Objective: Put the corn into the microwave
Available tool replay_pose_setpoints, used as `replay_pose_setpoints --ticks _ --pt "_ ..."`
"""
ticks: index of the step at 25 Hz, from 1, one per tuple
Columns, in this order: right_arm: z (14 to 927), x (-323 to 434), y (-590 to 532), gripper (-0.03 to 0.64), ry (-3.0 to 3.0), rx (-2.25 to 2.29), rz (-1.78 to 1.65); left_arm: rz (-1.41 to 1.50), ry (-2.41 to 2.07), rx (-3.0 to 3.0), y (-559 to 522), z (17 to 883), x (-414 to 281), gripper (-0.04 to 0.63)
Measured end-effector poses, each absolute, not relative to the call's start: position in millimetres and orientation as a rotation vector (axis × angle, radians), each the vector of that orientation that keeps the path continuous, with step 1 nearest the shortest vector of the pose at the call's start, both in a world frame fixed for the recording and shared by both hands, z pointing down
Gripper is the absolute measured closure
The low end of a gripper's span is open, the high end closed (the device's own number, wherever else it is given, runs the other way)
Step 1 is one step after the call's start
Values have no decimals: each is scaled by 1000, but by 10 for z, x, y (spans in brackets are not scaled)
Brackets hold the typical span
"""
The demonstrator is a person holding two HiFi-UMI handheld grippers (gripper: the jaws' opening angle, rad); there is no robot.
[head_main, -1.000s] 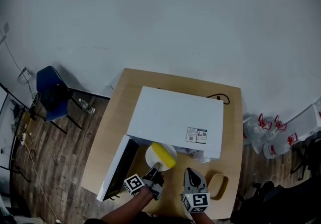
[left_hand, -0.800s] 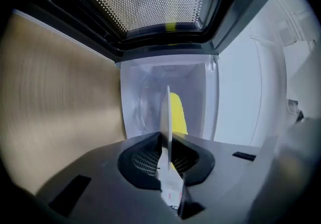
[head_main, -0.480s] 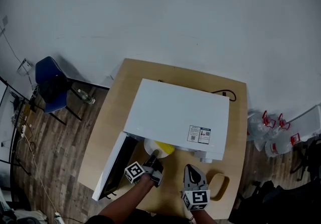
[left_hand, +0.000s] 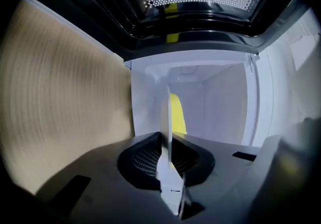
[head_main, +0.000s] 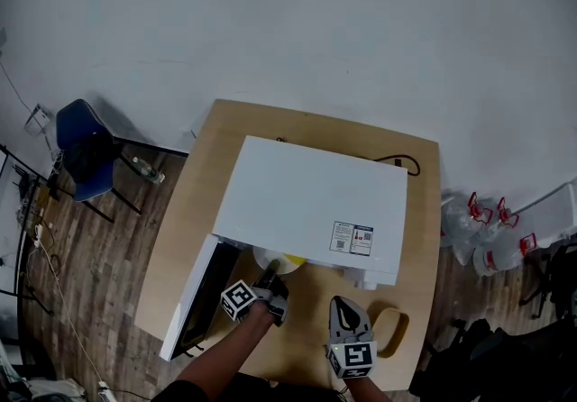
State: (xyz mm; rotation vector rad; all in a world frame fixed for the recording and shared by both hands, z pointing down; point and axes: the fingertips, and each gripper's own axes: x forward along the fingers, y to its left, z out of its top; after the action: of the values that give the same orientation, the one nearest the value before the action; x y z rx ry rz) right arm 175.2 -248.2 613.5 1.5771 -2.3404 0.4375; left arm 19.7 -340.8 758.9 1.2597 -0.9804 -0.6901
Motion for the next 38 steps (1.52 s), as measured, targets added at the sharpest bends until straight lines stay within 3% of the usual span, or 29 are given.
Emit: replay_pose_setpoints --ticks 38 --pt "6245 1813 -2213 558 -2335 1562 526 -512 -1216 1282 -4080 7533 302 566"
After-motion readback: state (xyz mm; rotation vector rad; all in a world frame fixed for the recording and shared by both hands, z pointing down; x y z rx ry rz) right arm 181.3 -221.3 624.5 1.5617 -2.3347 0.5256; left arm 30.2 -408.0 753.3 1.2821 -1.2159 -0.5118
